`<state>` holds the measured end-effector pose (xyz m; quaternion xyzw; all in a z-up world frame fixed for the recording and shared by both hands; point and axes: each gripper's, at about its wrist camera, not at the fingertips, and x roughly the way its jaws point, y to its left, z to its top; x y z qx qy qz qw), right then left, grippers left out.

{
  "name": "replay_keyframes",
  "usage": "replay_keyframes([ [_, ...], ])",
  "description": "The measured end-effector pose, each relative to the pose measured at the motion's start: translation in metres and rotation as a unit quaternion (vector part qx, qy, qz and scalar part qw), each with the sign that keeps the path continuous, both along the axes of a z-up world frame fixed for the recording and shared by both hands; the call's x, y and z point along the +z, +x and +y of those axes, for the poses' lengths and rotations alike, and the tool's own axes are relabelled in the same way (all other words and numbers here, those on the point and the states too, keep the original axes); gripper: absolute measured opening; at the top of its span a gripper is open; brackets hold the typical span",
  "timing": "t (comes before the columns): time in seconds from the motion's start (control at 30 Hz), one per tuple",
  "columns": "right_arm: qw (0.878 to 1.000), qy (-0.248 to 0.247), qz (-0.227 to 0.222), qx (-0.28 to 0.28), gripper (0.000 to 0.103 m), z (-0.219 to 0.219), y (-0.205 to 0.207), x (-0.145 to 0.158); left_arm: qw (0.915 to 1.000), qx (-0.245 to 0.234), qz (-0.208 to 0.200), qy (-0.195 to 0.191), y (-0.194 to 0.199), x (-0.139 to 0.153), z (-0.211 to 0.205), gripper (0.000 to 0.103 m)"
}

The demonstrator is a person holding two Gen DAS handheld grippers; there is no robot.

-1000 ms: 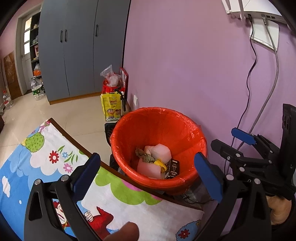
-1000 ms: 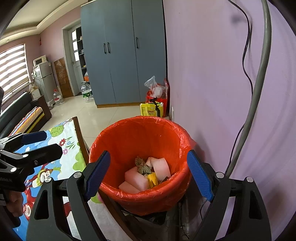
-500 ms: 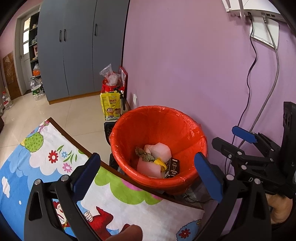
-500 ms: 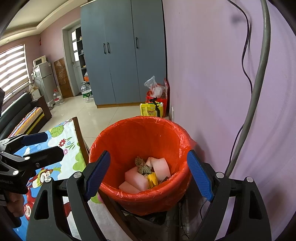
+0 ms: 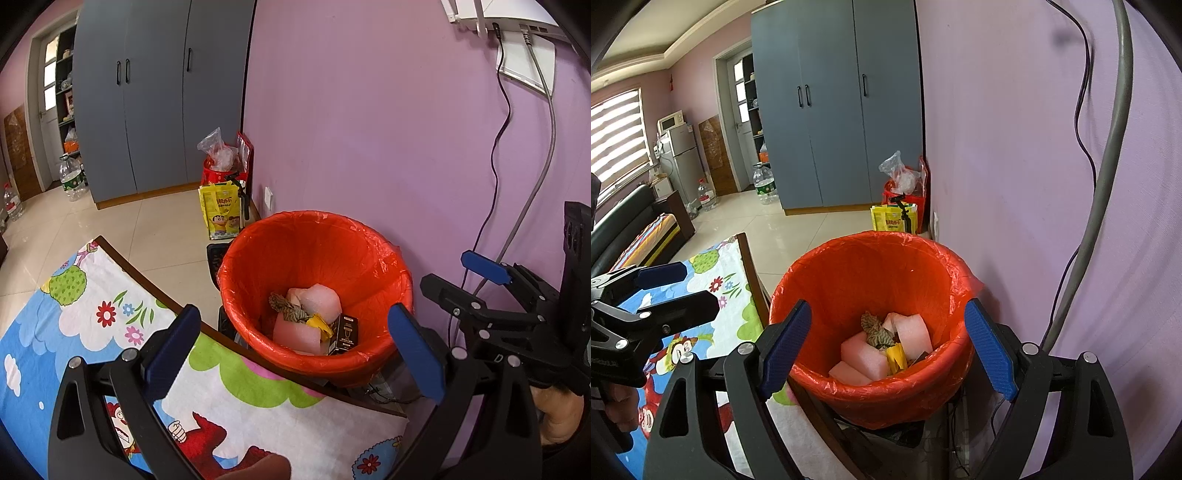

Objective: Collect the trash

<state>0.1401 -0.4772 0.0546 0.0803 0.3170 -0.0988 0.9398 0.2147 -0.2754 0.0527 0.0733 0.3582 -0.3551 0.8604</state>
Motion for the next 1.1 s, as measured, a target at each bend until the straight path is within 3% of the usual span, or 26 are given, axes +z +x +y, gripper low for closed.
replay_keyframes([
  [0.8, 1.0, 0.0, 0.001, -0.001, 0.08, -0.0005, 0.0018, 0.0004, 0.9993, -0.033, -0.013, 0.014, -0.0075, -0.0009, -0.006, 0.098],
  [1.1, 1.0, 0.0, 0.0, -0.002, 0.08, -0.0005, 0.0016, 0.0001, 0.9998, -0.02, -0.008, 0.007, -0.0036, -0.0008, -0.0012, 0.098],
])
